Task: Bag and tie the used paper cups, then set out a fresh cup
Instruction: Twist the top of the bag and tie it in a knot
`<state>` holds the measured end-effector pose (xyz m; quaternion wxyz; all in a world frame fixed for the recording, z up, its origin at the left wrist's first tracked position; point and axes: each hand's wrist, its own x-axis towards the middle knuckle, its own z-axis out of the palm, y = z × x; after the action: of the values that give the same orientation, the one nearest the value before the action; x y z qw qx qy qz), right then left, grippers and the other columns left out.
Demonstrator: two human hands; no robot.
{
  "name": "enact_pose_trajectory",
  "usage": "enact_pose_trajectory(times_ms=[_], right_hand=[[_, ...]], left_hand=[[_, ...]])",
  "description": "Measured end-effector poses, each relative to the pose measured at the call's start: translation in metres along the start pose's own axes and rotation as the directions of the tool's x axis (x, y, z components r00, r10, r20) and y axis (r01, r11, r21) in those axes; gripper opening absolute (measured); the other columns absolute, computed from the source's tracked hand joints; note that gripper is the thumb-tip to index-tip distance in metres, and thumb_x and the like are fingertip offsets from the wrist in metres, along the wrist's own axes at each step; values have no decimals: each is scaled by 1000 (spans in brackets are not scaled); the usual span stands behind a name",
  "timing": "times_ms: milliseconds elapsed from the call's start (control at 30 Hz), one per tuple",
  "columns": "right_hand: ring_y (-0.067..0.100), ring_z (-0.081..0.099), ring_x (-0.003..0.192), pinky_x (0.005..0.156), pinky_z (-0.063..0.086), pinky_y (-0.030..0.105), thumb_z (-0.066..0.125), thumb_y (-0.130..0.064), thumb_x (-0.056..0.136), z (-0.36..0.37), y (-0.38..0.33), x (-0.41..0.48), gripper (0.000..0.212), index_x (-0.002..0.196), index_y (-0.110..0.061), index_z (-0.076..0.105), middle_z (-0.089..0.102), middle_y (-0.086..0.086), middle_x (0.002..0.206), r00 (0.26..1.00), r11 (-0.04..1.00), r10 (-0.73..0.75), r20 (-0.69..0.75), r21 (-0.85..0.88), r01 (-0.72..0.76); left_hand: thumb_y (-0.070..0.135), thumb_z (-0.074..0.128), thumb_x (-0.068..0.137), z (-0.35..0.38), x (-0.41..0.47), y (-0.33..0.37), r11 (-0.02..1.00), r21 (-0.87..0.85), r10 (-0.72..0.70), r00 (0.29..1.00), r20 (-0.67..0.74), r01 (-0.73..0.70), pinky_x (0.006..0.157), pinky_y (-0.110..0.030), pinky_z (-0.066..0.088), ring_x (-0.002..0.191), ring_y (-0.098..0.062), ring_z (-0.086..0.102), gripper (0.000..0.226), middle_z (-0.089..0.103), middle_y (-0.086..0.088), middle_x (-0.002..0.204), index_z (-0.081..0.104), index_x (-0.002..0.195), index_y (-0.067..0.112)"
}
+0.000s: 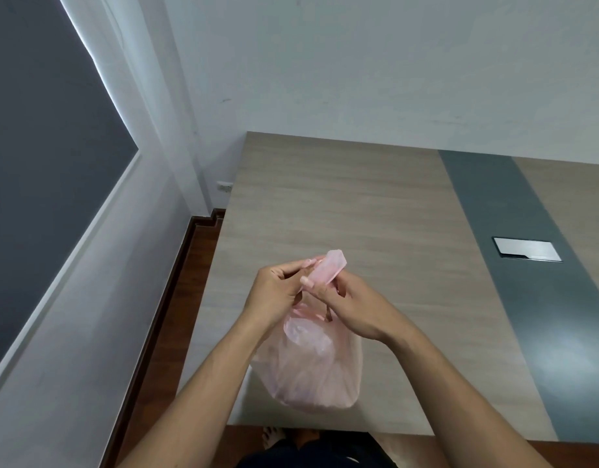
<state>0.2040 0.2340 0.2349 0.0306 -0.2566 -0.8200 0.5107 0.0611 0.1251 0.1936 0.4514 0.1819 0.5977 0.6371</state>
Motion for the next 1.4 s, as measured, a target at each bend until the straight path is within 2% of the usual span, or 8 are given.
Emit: enact_pose_trajectory(times_ms=[333,467,700,867,1033,1200,1300,1400], right_hand=[[24,76,78,78,60,44,43,-55,114,18,2,8,59,91,-12,76,82,4,81,941,990,129,-314,95,-104],[11,53,60,62,46,37,44,-50,115,24,4,10,59,83,-6,65,62,-1,65,892,983,145,-429,169,-78],[28,70,75,74,57,52,50,-33,111,21,15,15,23,102,-25,69,75,7,83,855,979,156,-495,190,-69],[31,76,73,75,62,53,69,-33,102,17,14,13,35,126,-31,44,79,12,84,864,949,278,-419,260,-179],[1,73,96,86,55,26,73,-31,101,12,16,12,4,105,-29,75,78,-14,100,939,984,173,-296,8,-179],[18,82,103,93,62,37,52,-58,111,2,0,1,62,104,-6,84,86,6,102,976,934,218,11,287,-212],[32,79,115,106,58,47,59,-46,111,-6,0,-5,43,115,-11,82,83,12,117,969,848,137,208,481,-223],[18,72,87,77,58,30,77,-21,103,-12,7,-11,9,106,-15,70,75,-1,94,959,893,55,278,416,-172]], left_hand=[[41,55,116,6,-3,-7,988,10,157,978,-140,-157,51,-27,47,57,-20,61,42,63,-14,76,65,106,2],[59,43,116,6,0,-4,974,162,195,952,-236,-159,62,-55,58,66,-28,67,47,60,-7,82,54,93,19],[44,32,121,10,-7,0,844,502,382,870,-312,-190,62,-28,44,73,-18,60,43,61,-3,80,51,95,15],[39,33,118,11,-12,6,685,586,574,816,-68,-433,55,-36,41,64,-22,55,35,53,-3,72,47,96,16],[33,40,119,13,-6,6,605,642,614,789,0,-471,58,-22,41,66,-12,53,32,54,6,75,54,97,14],[26,48,120,1,5,9,572,682,616,788,11,-456,63,-27,45,69,-13,60,29,63,5,79,62,97,13],[33,49,119,-5,10,7,584,691,555,831,44,-427,58,-39,45,63,-21,58,31,60,-3,73,59,97,15],[39,51,118,-11,13,7,586,719,477,877,67,-374,56,-26,41,63,-16,56,32,57,3,68,60,96,17]])
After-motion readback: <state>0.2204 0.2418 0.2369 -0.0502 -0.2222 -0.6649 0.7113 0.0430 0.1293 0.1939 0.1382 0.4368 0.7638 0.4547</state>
